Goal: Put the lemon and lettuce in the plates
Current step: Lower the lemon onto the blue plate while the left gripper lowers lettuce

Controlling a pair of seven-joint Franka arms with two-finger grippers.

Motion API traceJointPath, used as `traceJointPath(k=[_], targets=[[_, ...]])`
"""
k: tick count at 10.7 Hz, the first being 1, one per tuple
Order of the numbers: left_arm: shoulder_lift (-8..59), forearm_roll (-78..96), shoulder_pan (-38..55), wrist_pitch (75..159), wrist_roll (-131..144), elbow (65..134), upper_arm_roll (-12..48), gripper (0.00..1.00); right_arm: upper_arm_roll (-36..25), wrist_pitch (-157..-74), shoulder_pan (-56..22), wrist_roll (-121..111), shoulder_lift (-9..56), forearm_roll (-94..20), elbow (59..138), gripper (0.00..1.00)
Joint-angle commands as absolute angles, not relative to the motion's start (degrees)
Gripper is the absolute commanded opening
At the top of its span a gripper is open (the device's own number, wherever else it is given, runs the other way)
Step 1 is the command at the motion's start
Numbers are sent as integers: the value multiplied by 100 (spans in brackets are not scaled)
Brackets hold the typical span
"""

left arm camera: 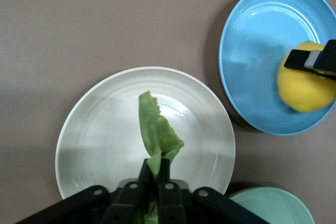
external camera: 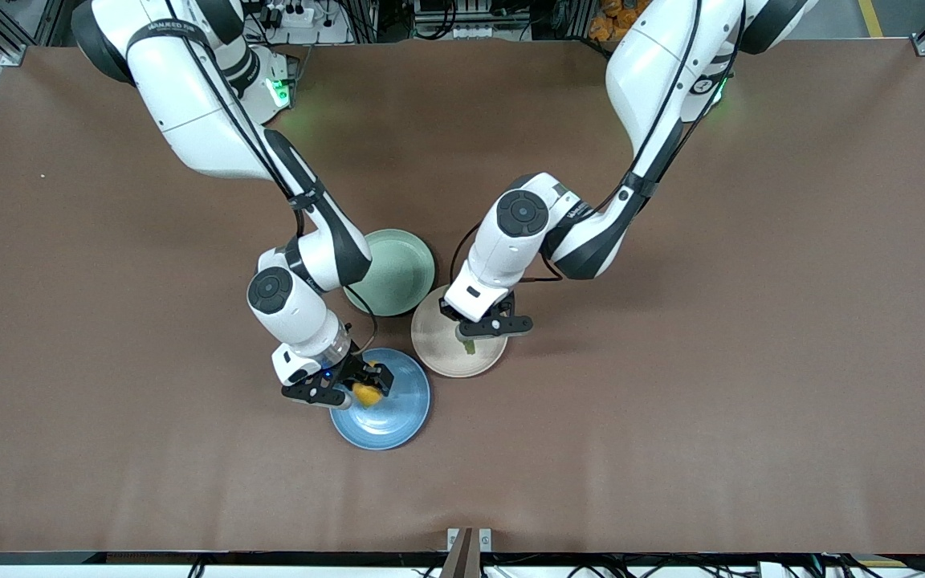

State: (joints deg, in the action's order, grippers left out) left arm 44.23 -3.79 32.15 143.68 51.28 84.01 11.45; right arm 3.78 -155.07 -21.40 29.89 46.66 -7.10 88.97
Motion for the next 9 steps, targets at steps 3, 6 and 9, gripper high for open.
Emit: traceJointPath(k=[3,6,9], targets=[[4518,-554,3261,14546,5203,8332,1081,100,299,-15425,-2154,2918,4623,-694,8754,100],[4342,-729,2903,14345,4984,8376,1055,100,290,-14550,-2013,2839,4378,-616,8606,100],[3782,-791,2235,13153,4380,8376,1063,100,281,-12479,-1776,2112,4184,-344,7913,100]])
